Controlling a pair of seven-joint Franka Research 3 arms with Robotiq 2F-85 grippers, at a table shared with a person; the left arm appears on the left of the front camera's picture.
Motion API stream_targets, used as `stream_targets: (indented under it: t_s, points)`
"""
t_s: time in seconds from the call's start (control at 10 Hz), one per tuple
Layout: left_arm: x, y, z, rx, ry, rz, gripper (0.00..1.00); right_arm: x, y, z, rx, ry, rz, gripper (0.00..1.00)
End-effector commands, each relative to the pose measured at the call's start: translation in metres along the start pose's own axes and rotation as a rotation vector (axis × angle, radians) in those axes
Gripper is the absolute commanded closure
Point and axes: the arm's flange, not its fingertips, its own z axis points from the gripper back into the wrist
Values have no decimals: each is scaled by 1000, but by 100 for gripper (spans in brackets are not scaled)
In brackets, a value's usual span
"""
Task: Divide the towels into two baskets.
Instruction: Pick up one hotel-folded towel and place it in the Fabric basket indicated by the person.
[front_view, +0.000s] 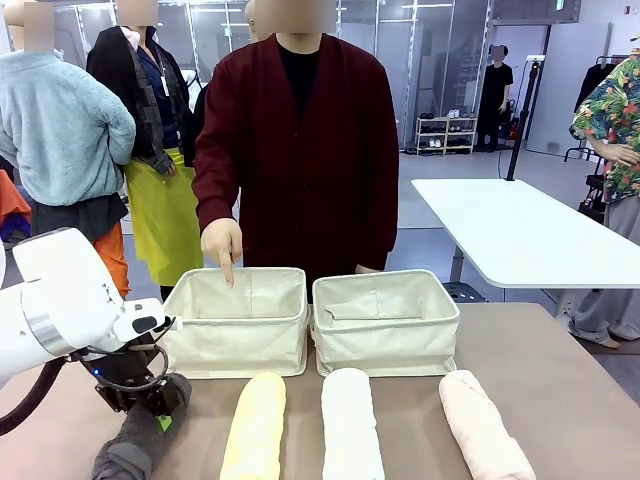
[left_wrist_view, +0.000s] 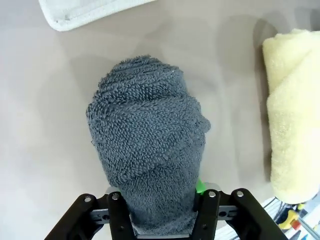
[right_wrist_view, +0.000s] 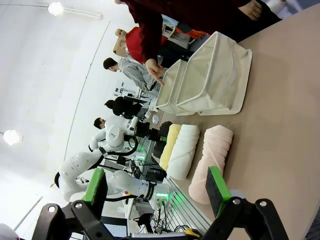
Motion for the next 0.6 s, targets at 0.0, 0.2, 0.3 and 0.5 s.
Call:
stream_targets:
  t_s: [0.0, 0.2, 0.3, 0.5]
  points:
    - [-112, -19, 17, -70, 39, -149, 100, 0, 5, 1, 6, -3, 0, 0]
    - [-104, -30, 59, -78, 57, -314, 100, 0, 5, 1, 6, -3, 0, 0]
    - [-94, -32, 79, -90, 28, -407, 100, 0, 5, 1, 6, -3, 0, 0]
    - [-78, -29, 97, -73, -25, -500, 100, 0, 5, 1, 6, -3, 0, 0]
